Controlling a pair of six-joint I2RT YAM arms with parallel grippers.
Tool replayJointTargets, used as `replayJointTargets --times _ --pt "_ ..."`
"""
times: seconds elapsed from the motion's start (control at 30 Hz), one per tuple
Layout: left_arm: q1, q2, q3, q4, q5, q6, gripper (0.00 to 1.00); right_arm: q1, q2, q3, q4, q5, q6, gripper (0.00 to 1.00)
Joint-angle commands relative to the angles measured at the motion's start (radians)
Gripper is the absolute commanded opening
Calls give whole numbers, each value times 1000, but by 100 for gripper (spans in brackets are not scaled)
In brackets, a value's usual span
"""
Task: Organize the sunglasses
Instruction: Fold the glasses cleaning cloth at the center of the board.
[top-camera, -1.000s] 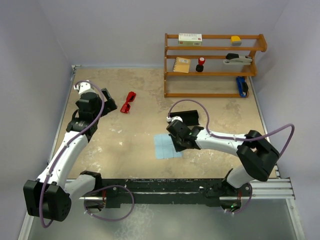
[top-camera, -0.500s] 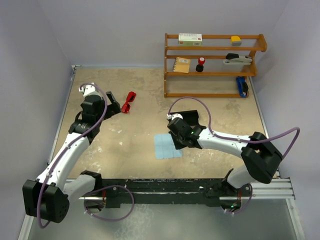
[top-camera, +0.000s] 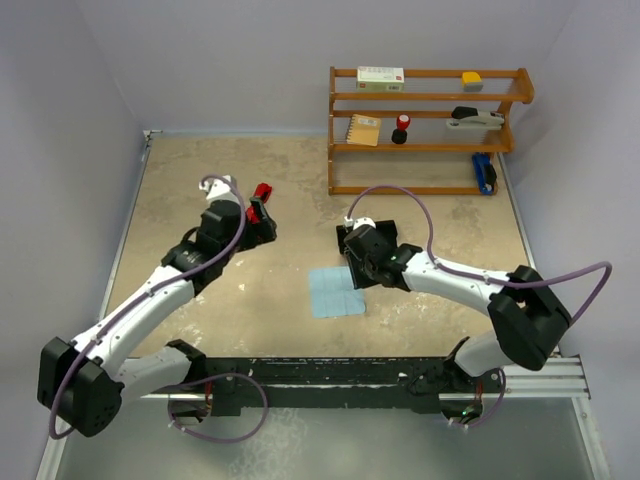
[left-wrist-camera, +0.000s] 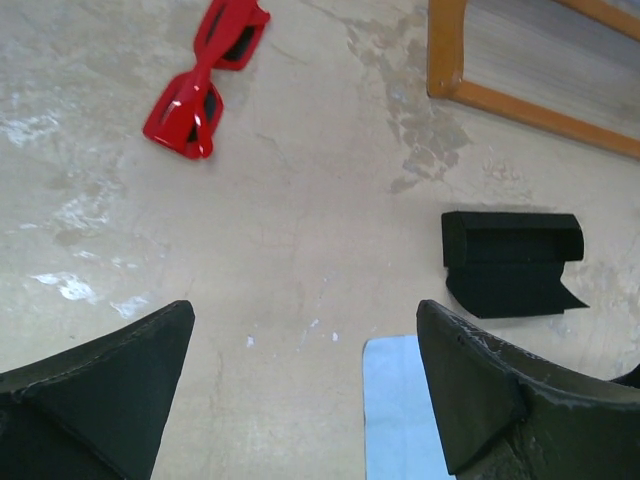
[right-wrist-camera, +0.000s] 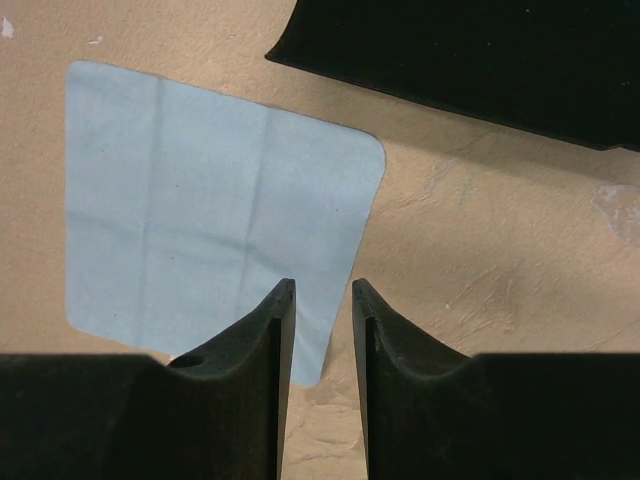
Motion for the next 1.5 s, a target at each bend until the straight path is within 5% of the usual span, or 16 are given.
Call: replayJointTargets --times 0.0,0.27,0.63,1.1,1.47 --pt "-133 39 -4 -5 -94 -73 89 -27 -27 20 15 -4 -34 32" --pt "-343 151 -13 3 -210 -148 80 -81 -15 24 22 -48 -85 33" --pt "-378 230 -85 127 -161 -135 59 -120 5 42 31 -110 -133 37" --pt "-425 385 -68 199 -198 -149 64 -119 56 100 22 -127 -146 35" --pt "-429 477 -39 257 -191 -146 50 -120 79 107 31 -124 -142 34"
